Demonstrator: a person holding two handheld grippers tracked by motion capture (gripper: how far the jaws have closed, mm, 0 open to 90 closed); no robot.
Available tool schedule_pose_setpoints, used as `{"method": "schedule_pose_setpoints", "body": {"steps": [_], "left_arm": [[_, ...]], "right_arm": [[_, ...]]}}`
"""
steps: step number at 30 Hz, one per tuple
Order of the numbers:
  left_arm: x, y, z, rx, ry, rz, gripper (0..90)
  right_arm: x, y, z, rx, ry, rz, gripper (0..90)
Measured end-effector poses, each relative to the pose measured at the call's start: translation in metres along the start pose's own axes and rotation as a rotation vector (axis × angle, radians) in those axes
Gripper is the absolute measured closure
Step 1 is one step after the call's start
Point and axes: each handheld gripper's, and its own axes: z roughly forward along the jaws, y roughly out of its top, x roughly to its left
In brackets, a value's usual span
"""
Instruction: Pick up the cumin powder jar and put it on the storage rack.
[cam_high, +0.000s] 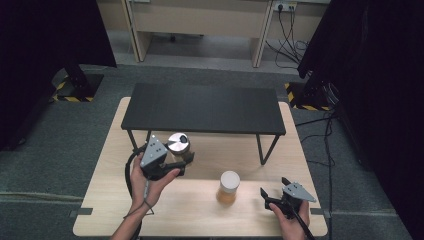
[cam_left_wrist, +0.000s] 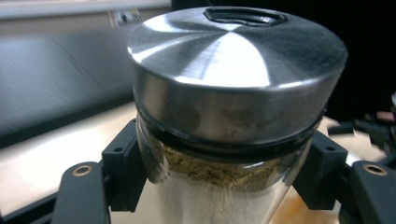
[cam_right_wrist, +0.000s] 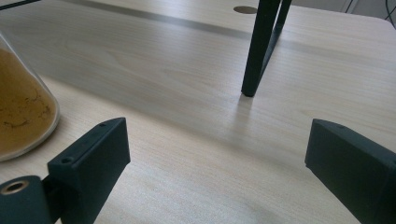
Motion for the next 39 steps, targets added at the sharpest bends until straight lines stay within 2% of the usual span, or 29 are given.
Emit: {"method": "schedule_pose_setpoints", "body": {"steps": [3, 8, 13, 18, 21, 22, 25, 33, 39], "left_arm": [[0.005, 0.017, -0.002, -0.014, 0.032, 0.014, 30.0], [0.016, 0.042, 0.002, -0.018, 0.089, 0.012, 30.0], [0.029, 0.064, 0.016, 0.005, 0.142, 0.007, 30.1], [0.041, 0.078, 0.032, 0.029, 0.198, -0.001, 30.1], [0.049, 0.083, 0.043, 0.040, 0.232, -0.008, 30.1], [0.049, 0.083, 0.043, 0.040, 0.232, -0.008, 30.1], [0.056, 0.085, 0.054, 0.066, 0.268, -0.019, 30.1], [0.063, 0.080, 0.070, 0.090, 0.304, -0.038, 30.1], [0.066, 0.078, 0.075, 0.094, 0.311, -0.051, 30.1]], "right_arm": [[0.000, 0.000, 0.000, 0.002, 0.000, -0.002, 6.6], [0.001, 0.000, 0.000, 0.000, -0.002, -0.004, 6.6], [0.000, 0.000, 0.000, 0.000, 0.000, -0.005, 6.6], [0.000, 0.000, 0.000, -0.002, -0.001, -0.003, 6.6], [0.000, 0.000, 0.000, -0.001, 0.000, -0.003, 6.6], [0.000, 0.000, 0.000, -0.001, 0.000, -0.003, 6.6], [0.000, 0.001, 0.000, 0.003, 0.000, -0.006, 6.6], [0.001, 0.001, 0.000, 0.004, -0.001, -0.010, 6.7], [0.002, 0.001, 0.000, 0.006, -0.004, -0.018, 6.7]]}}
